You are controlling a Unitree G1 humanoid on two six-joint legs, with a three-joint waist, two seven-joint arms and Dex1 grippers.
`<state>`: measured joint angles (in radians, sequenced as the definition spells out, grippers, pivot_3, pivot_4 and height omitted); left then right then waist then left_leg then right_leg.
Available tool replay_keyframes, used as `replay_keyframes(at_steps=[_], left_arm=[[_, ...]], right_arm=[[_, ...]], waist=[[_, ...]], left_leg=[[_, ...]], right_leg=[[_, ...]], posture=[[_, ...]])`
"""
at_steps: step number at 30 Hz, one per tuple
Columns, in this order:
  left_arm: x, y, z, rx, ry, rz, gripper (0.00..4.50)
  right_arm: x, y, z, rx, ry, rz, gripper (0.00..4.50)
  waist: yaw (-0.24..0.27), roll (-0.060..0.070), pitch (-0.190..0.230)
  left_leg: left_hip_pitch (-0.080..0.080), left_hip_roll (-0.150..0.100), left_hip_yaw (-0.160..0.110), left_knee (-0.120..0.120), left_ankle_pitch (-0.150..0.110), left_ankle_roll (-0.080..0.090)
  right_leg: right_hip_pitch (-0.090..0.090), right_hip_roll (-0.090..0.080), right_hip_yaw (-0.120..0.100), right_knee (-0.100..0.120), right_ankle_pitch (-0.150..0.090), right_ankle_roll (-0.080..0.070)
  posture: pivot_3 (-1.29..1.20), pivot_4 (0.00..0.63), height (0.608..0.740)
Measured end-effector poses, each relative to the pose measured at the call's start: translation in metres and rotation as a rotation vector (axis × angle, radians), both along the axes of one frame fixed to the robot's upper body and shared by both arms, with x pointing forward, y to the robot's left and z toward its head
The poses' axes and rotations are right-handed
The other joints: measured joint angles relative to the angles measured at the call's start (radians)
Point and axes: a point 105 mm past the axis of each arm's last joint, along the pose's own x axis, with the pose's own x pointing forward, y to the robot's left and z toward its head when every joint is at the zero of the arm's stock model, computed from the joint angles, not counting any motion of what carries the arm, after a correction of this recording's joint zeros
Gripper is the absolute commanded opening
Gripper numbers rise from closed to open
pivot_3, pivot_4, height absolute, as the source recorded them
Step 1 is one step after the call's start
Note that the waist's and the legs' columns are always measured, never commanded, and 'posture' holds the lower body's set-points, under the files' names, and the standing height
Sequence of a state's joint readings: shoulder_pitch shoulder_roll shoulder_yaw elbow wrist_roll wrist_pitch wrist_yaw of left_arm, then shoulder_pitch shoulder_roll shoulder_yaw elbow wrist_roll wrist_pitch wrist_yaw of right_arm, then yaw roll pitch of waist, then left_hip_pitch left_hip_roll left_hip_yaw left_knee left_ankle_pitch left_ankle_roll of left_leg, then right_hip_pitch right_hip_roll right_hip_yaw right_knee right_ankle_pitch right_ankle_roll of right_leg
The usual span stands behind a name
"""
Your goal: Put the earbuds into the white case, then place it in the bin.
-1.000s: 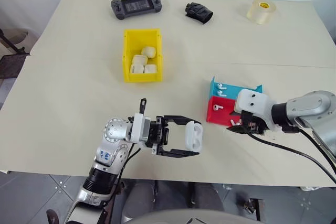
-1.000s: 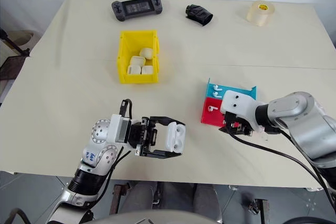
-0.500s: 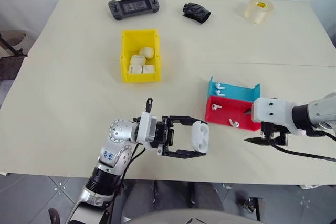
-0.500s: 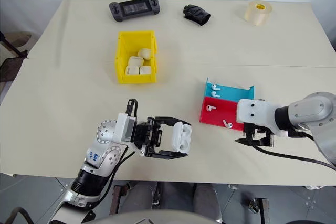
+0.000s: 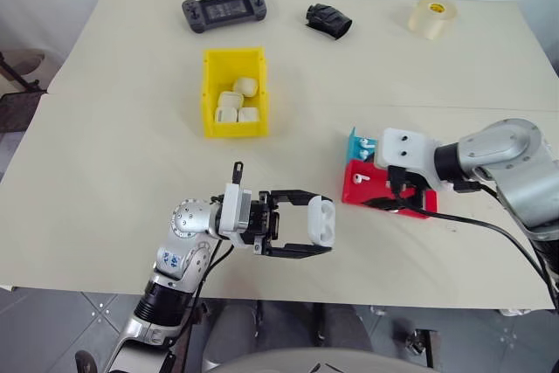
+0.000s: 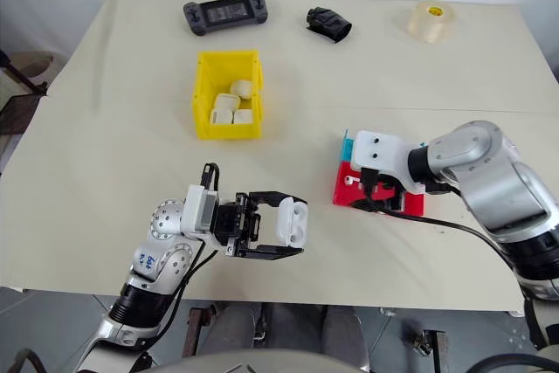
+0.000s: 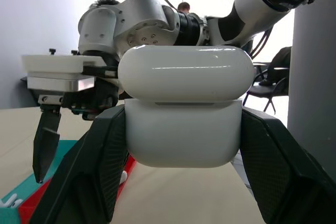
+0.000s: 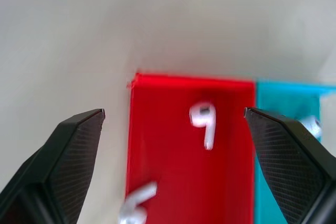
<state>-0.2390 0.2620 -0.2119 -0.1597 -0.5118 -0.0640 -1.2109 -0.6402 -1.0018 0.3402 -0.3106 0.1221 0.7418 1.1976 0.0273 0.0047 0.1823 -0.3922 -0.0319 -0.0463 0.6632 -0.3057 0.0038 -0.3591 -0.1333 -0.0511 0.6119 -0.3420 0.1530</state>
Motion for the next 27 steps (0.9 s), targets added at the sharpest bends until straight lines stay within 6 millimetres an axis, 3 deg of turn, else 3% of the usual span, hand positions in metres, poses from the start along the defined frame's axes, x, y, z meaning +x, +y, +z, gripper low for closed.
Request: replay_keyframes(at_steps=[12,27], left_arm=[[-0.003,0.017,-0.004,0.035,0.029,0.067,2.80],[-0.003,0.015,-0.003,0.025,0.032,0.071,2.80]], right_arm=[[0.012,0.003,-0.017,-0.066,0.019,-0.010,4.44],[0.015,0.003,-0.027,-0.105,0.029,0.013,4.44]], waist=[[-0.006,0.000,0.000],[-0.006,0.000,0.000]], left_leg=[[-0.001,-0.001,0.001,0.000,0.000,0.000],[-0.001,-0.001,0.001,0.000,0.000,0.000]], right_leg=[[-0.001,0.000,0.001,0.000,0.000,0.000],[-0.001,0.000,0.001,0.001,0.000,0.000]], posture=[[0.00,0.150,0.740],[0.00,0.150,0.740]])
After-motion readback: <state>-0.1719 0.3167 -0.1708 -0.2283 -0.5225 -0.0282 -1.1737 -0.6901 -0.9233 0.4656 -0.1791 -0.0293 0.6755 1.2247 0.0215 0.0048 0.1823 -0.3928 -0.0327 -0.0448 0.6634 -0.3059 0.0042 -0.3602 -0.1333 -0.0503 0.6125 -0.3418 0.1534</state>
